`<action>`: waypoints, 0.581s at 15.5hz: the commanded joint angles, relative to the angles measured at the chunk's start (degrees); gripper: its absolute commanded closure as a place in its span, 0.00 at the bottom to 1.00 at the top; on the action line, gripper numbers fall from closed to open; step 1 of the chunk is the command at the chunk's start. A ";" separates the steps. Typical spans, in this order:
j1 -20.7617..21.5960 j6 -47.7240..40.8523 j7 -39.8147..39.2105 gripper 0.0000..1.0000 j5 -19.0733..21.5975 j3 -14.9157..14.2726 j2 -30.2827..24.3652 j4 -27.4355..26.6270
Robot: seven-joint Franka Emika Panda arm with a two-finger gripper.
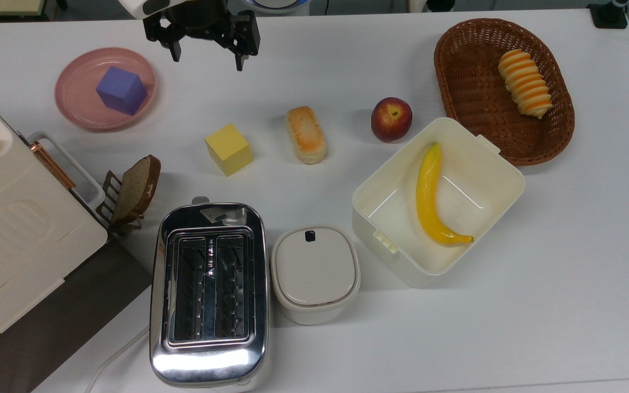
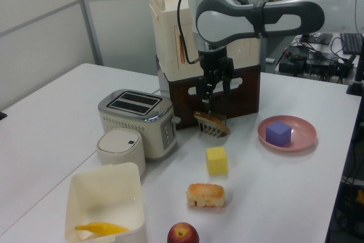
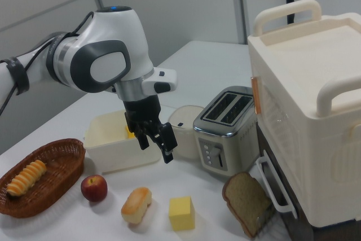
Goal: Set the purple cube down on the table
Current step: 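Move the gripper over the purple cube on the pink plate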
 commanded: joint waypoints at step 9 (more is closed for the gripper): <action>-2.79 3.39 -19.23 0.00 0.21 -16.18 1.32 -7.06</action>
